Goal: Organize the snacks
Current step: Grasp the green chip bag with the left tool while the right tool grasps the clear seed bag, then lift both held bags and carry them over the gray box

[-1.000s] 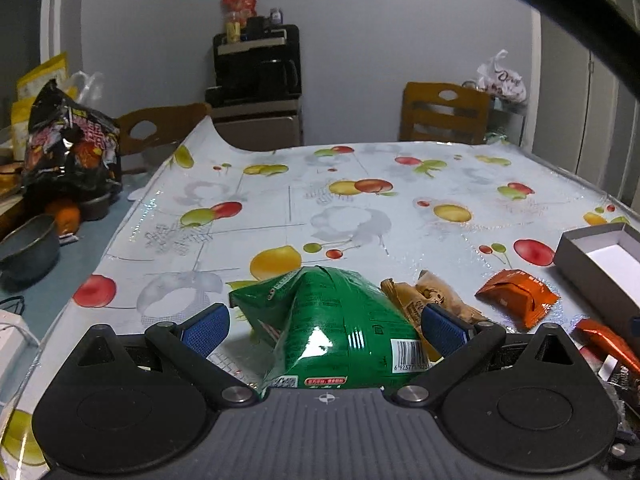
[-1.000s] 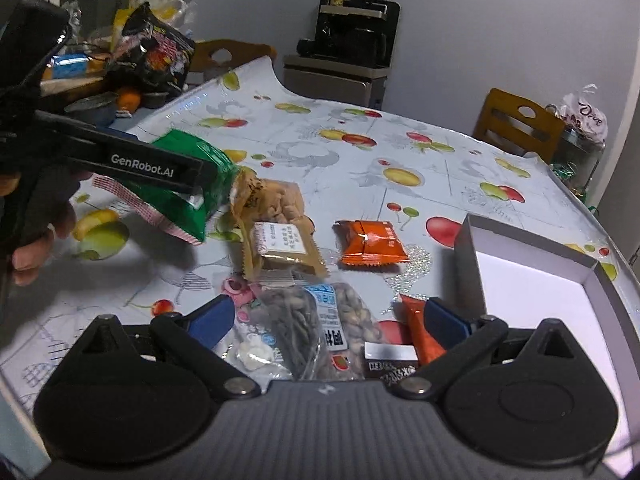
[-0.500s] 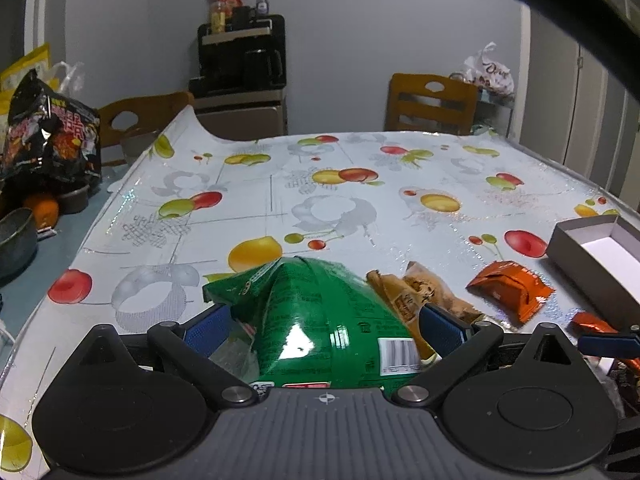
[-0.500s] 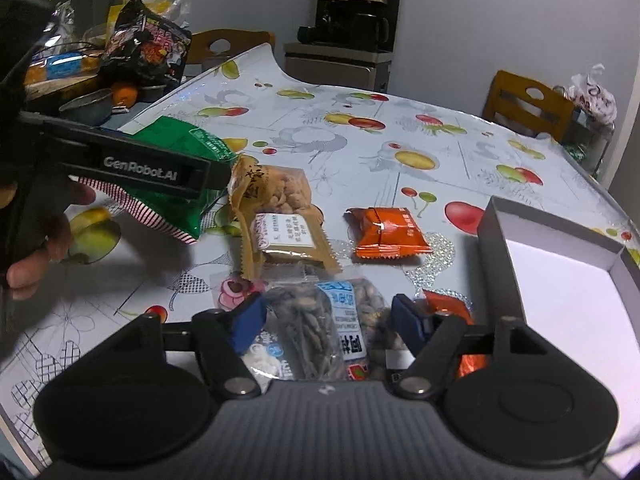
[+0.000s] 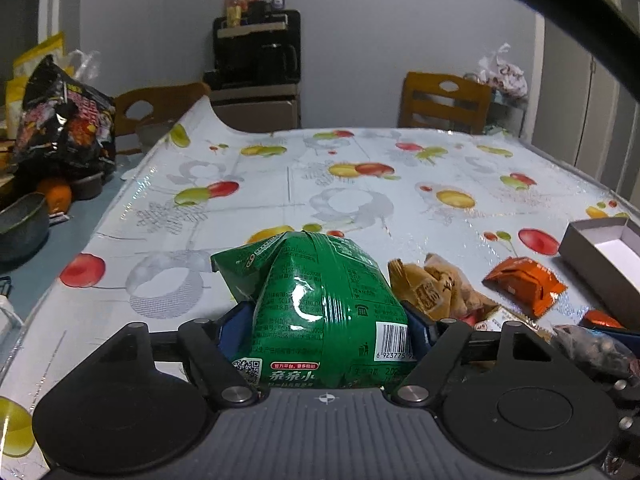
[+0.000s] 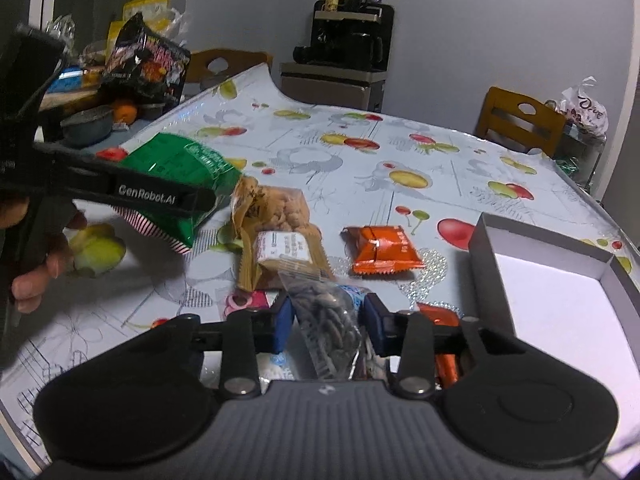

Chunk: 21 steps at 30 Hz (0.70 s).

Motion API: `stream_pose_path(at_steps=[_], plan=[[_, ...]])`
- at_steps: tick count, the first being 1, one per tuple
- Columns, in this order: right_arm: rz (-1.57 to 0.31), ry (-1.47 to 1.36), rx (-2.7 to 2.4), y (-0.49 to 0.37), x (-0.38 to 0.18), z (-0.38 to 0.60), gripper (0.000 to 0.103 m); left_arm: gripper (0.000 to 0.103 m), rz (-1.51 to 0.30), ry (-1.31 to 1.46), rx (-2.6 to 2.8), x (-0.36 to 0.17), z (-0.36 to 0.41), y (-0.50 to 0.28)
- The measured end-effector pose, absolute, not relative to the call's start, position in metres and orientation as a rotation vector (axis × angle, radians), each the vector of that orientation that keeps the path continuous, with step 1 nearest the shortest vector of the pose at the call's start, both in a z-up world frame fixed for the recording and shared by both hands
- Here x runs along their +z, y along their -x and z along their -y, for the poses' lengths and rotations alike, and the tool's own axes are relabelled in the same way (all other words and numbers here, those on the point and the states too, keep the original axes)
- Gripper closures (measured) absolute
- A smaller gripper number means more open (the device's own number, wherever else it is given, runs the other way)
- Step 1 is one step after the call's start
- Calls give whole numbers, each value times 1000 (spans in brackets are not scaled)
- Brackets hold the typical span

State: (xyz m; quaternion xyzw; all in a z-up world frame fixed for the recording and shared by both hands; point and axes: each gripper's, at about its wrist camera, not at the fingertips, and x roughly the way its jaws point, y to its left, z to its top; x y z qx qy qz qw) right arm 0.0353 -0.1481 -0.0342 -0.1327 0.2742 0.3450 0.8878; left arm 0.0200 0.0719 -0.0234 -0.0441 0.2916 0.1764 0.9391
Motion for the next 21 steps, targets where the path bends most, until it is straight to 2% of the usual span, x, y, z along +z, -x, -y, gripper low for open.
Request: stream_pose_path(at_steps=[7,21], plan=[[-524,207,729,-28,-19,158,72,28,-498,75,380,-6,-66,-5],[-388,162,764,3,21,169,73,28,-385,42,363,22,-50,22]])
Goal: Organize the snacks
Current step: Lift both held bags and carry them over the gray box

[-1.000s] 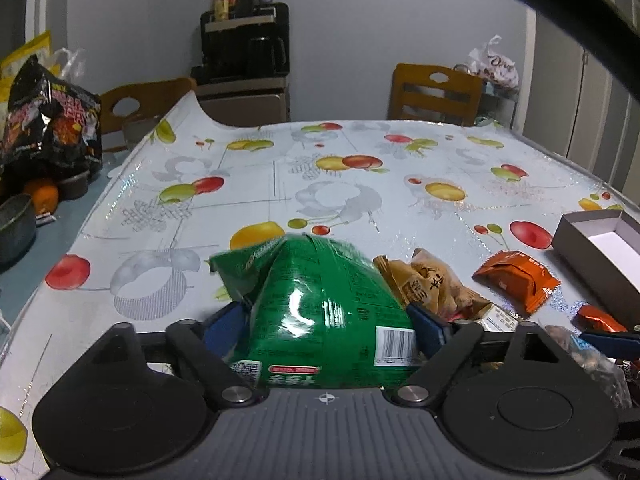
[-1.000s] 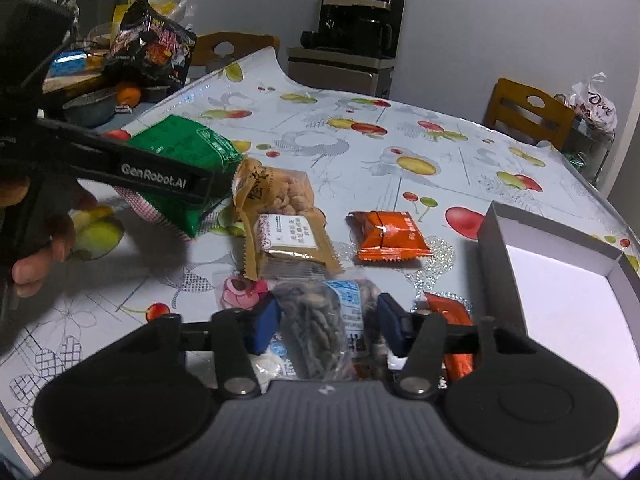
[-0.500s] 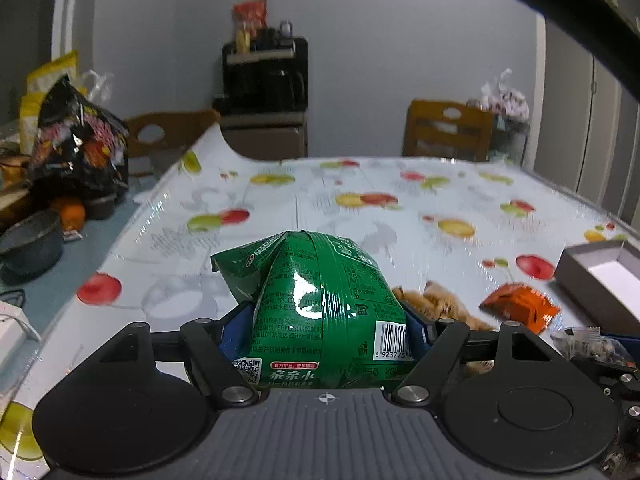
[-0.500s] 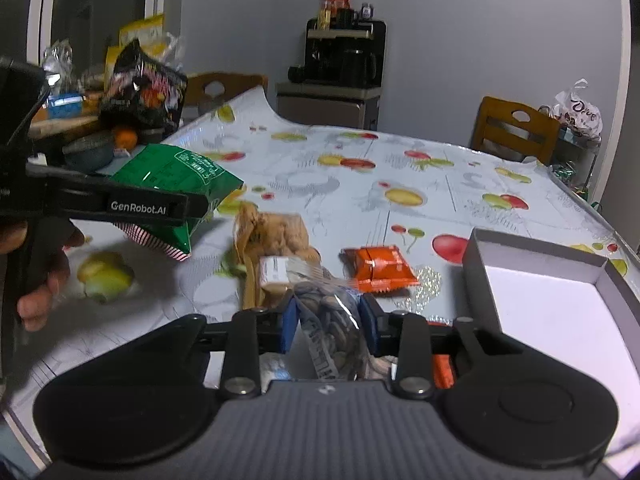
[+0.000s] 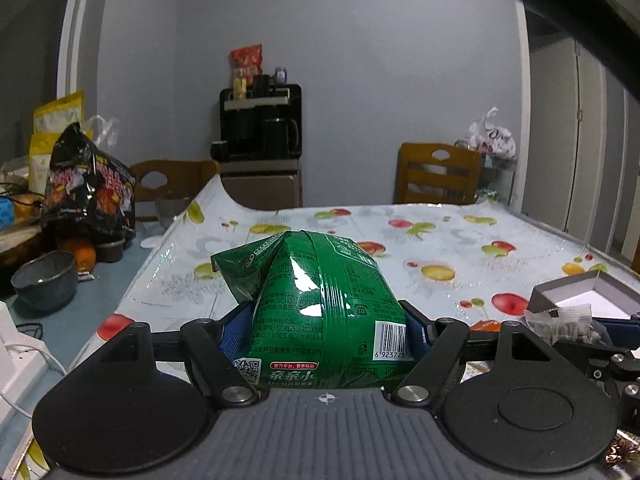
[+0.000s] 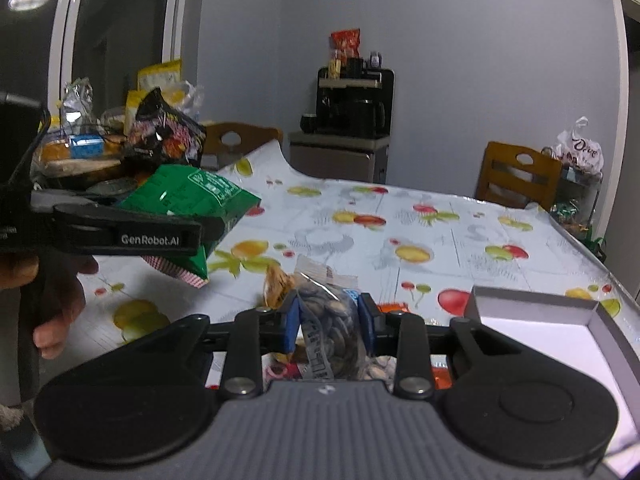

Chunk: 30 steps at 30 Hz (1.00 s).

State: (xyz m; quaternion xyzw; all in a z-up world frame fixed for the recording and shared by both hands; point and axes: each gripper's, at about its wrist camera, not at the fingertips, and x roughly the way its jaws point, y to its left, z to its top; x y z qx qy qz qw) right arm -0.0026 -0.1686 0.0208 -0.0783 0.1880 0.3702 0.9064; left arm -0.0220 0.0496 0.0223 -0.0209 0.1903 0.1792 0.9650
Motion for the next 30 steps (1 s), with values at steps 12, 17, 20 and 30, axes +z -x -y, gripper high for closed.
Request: stream_pose_path(at_steps=[12,17,20,30], plan=[[-303,133,739,22,54,195,73,29,-304,10,315,44,-30,39],[-270,126,697,26,64,218,73,28,-287,7,279,51,-18,36],[-255,126,661,24,68,233,73,29,-285,7,251,52,-10,31],[-271,74,528,1,65,293,73,29,-287,-41,166,50,28,11]])
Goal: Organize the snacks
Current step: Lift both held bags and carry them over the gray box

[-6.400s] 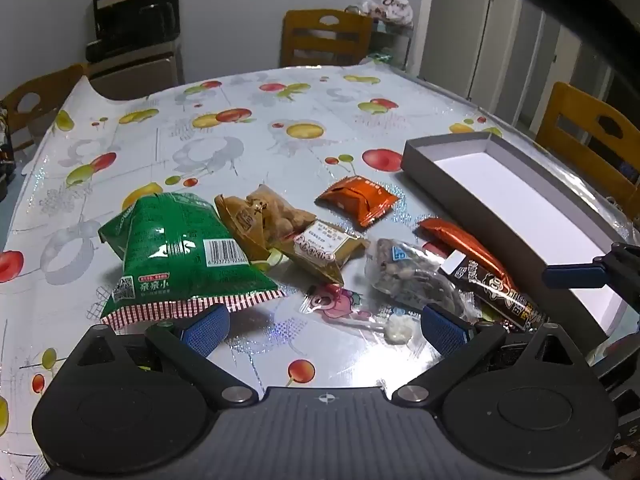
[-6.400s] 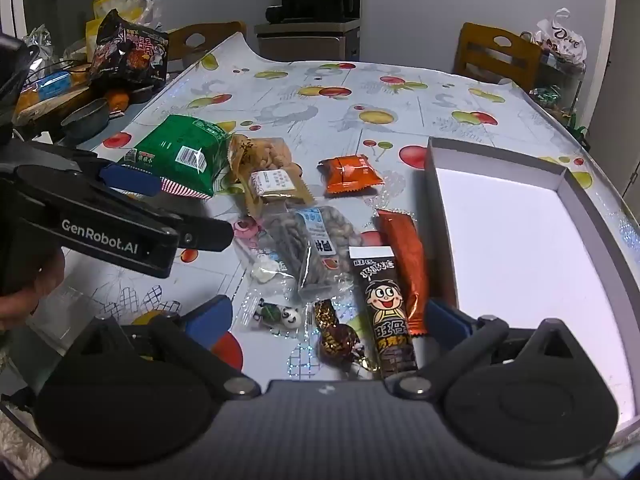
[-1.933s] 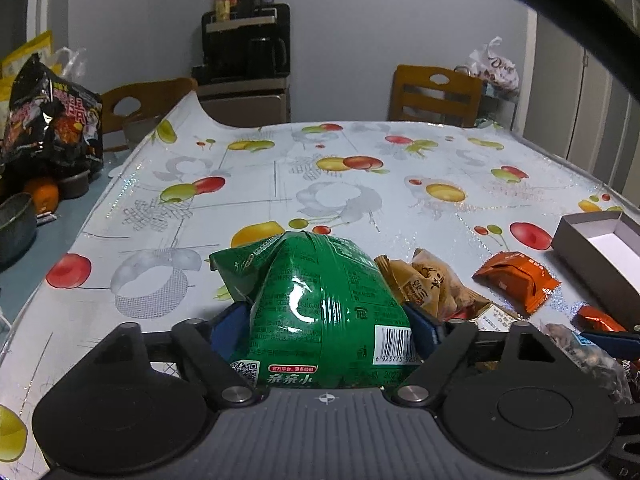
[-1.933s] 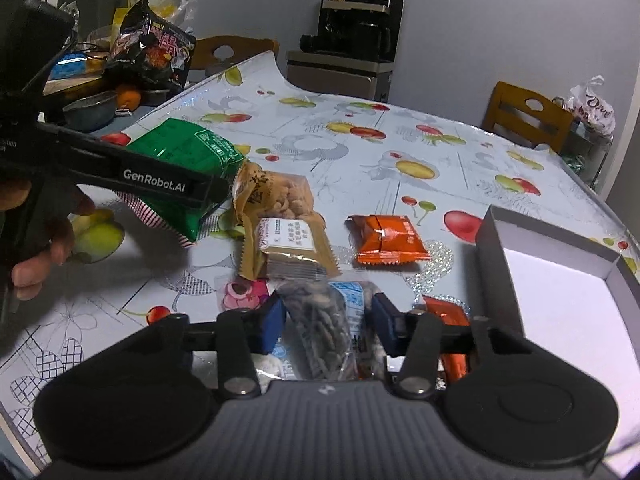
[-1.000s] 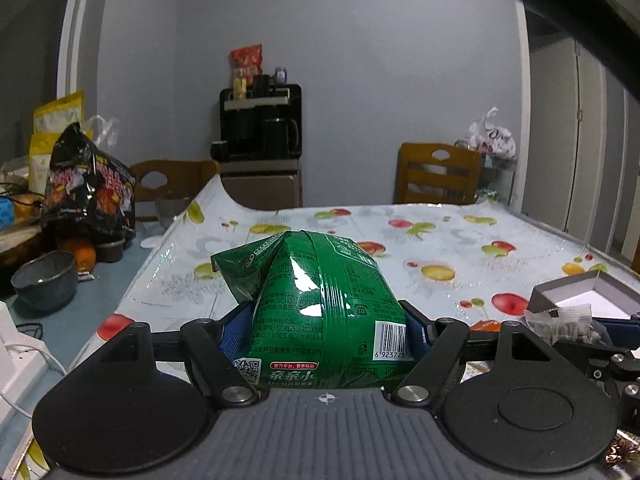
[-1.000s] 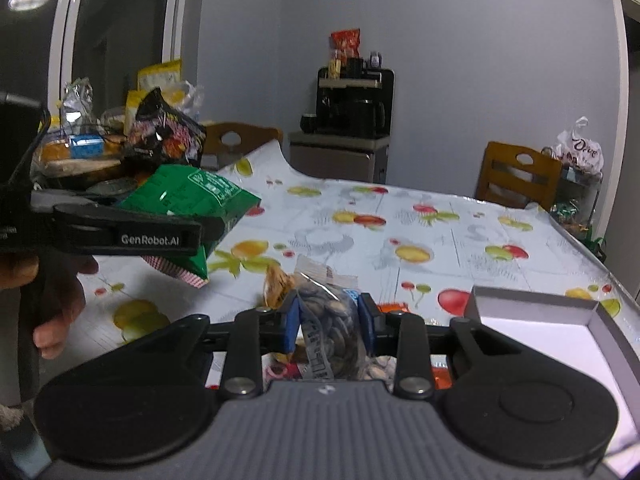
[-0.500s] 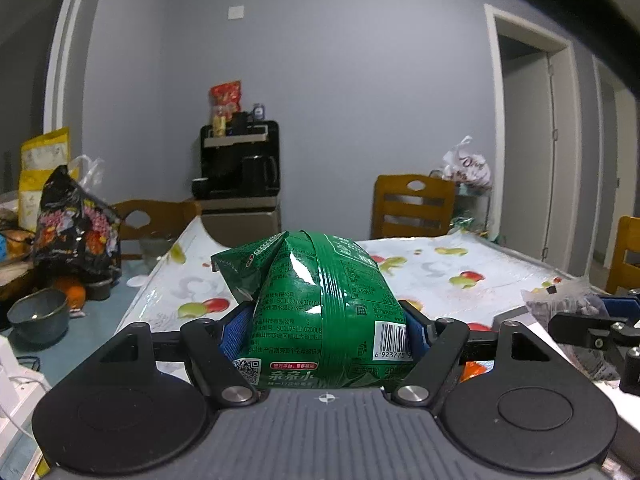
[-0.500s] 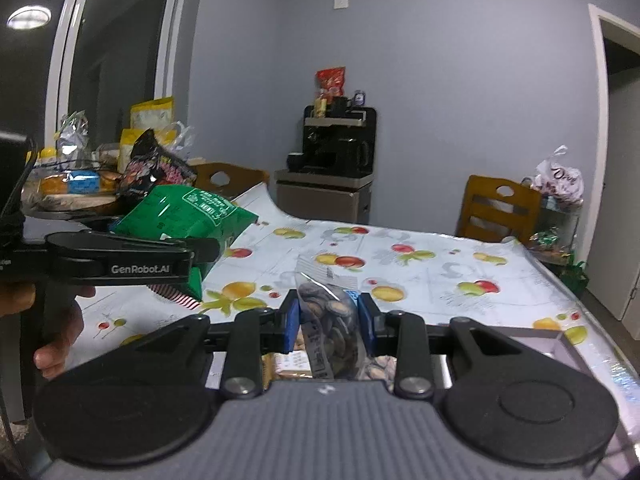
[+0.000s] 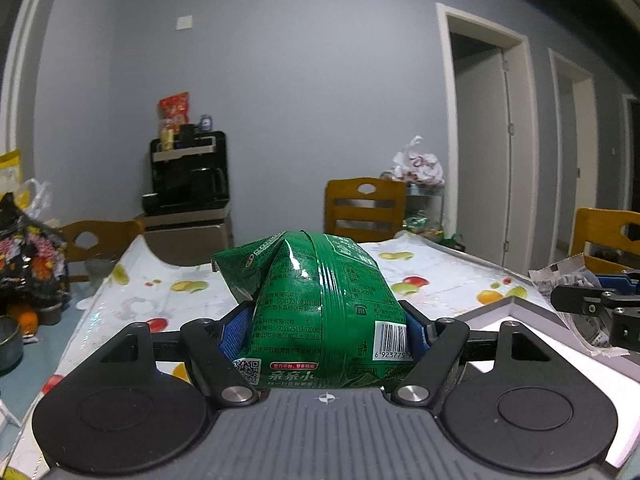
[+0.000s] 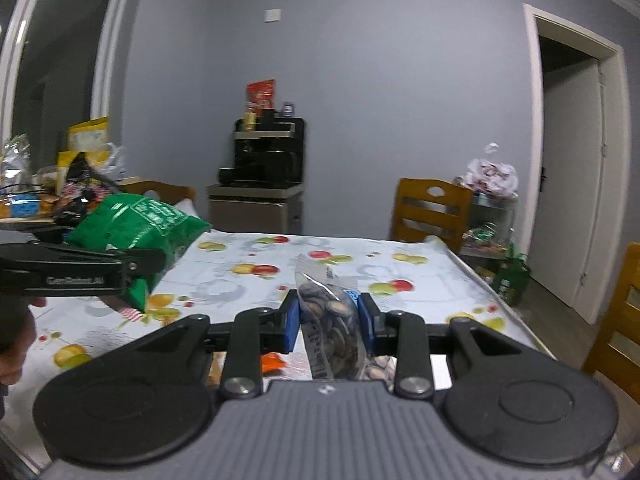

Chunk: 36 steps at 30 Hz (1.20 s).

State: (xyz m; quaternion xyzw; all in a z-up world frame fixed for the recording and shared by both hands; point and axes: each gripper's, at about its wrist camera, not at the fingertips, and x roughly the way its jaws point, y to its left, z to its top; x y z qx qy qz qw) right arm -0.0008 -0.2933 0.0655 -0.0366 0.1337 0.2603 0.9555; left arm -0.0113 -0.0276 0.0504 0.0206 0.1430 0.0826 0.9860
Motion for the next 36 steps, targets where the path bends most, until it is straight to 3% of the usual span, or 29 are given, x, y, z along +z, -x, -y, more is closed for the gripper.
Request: stream_pose_path(at_steps=[21,36], plan=[[-384,118,399,-48,15,354,73,28,-322,-35,-133,40,91,-79],[-492,173,375,-60,-13,367,73,28,-533,-122,-463,-15,153,-176]])
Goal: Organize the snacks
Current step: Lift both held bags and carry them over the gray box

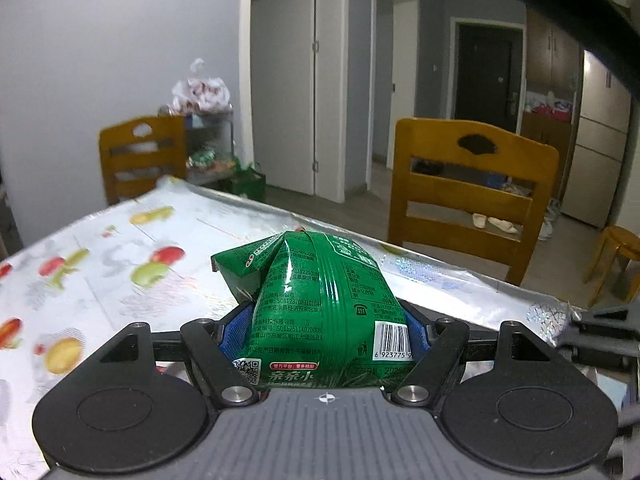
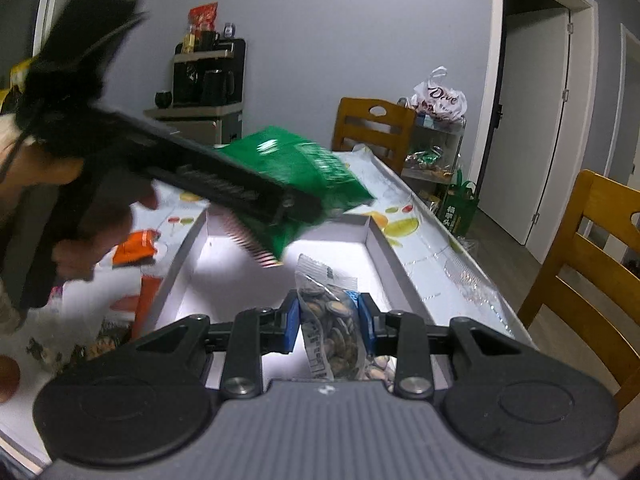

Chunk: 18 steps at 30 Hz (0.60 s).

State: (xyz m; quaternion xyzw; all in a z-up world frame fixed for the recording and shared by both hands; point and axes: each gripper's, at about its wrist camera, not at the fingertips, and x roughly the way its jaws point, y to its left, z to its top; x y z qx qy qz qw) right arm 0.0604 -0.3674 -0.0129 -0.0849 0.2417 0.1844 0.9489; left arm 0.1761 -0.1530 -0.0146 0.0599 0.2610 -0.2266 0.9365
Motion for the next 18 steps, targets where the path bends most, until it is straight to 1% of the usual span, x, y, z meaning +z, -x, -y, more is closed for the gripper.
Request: stream_pose_path(at_steps=[7,14,17,18], plan=[[-495,273,348,-69,-26,351,73,28,-586,-99,-453,-34,162,-207],[-510,349,302,-80,-35,341,73,28,-611,-60,-475,-40,164,-215],[-517,377,296,-82,-37,338,73,23,-630,-54,-488,-40,165,-218],[-520,383,295,-80,-37,337,73,20,-637,-62,-491,-40,166,-219]])
